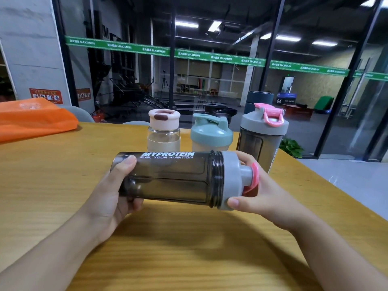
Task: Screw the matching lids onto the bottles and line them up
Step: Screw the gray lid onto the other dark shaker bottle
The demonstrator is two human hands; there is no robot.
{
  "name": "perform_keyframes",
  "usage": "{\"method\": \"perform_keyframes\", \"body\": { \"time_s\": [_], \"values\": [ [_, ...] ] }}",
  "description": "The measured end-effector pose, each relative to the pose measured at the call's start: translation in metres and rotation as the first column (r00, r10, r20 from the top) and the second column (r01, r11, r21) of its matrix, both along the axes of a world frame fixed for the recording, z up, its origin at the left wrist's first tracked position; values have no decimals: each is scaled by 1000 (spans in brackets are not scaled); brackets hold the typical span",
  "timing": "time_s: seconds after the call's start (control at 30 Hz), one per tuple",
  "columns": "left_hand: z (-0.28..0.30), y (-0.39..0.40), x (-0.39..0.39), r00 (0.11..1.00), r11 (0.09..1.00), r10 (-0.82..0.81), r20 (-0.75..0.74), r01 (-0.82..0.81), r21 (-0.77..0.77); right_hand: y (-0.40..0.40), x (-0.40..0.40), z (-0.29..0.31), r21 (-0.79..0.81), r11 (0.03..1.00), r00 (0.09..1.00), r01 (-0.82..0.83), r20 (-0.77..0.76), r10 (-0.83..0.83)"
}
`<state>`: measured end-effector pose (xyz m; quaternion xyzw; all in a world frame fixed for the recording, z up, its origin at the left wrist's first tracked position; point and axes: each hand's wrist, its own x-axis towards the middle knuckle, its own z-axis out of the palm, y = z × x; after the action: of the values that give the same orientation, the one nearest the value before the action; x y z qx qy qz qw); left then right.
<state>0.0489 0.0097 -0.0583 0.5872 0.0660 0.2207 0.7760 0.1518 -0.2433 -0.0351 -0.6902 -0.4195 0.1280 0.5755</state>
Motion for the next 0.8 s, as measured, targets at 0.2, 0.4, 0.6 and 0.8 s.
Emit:
{"method": "perform_keyframes", "body": {
  "time_s": [0.2, 0.4, 0.6, 0.8],
  "values": [
    [-1, -2, 1, 999, 1000, -14, -38, 15, 13, 0, -1, 0, -55, 998, 999, 30, 38, -28],
    [-2, -5, 1, 995, 999, -41, -92, 38, -37, 0, -2, -1, -95, 994, 994, 52, 101, -42],
    [-2, -7, 2, 993, 999, -12, -119, 6, -53, 3, 0, -5, -97, 993, 997, 71, 49, -66],
    [-4, -8, 4, 995, 999, 28, -91, -32, -40, 7, 5, -10, -70, 998, 995, 7, -98, -14]
  ]
}}
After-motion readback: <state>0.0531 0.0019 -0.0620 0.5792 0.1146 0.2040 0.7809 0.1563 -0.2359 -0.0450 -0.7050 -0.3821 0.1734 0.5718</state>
